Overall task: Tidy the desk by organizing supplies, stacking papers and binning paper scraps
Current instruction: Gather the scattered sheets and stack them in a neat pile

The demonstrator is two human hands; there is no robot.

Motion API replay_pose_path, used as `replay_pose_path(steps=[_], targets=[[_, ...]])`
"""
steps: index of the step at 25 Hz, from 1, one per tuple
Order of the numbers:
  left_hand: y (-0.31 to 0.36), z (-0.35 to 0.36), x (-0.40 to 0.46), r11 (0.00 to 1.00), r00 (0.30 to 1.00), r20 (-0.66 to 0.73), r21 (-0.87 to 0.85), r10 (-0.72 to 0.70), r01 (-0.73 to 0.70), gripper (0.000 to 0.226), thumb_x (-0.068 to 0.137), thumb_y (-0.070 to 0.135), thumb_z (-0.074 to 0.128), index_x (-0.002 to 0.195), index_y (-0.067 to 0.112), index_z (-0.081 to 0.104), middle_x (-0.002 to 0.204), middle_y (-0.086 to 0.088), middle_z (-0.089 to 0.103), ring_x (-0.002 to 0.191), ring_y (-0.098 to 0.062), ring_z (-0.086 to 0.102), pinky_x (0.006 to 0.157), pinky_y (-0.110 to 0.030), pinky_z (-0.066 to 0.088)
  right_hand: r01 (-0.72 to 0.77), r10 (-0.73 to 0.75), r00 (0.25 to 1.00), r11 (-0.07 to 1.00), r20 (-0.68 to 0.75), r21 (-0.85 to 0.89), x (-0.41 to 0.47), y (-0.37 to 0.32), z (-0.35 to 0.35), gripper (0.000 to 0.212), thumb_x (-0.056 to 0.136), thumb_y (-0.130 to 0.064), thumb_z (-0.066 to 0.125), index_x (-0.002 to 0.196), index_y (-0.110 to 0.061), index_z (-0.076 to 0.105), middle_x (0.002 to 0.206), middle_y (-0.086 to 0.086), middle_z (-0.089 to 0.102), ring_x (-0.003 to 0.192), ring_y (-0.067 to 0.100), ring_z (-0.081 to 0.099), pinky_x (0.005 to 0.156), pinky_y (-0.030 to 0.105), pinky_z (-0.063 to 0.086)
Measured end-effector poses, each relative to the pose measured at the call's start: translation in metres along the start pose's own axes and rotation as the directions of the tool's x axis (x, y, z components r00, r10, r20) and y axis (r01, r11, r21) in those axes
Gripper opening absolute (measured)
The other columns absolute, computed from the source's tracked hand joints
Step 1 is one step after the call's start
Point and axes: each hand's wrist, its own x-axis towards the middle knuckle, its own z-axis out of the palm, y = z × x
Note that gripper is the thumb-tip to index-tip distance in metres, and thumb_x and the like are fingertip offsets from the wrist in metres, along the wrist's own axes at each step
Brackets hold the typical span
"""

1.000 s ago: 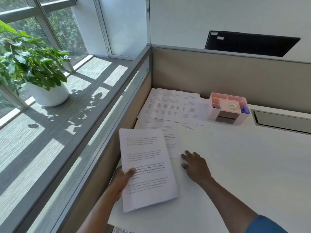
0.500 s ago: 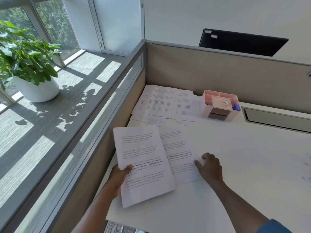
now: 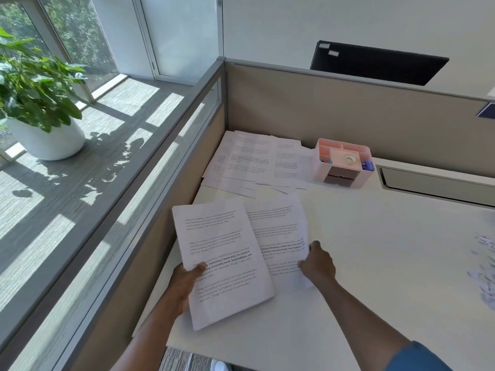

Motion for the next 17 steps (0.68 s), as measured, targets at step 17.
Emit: replay_pose_path(steps=[17], targets=[[0.002, 0.033, 0.010, 0.999, 0.988, 0.152, 0.034, -0.036, 0.031, 0.027, 0.095, 0.013, 0.067, 0.122, 0.012, 0.066, 0.110, -0.011, 0.076, 0.100, -0.032, 0.072, 0.083, -0.044, 0.060, 0.101, -0.046, 0.995, 0.586, -0.092, 0.804, -0.020, 0.015, -0.015, 0.021, 0.083, -0.008, 0.075, 0.102, -0.012, 0.065, 0.096, 0.004, 0.071, 0.081, 0.020, 0.067, 0.074, 0.036, 0.056]])
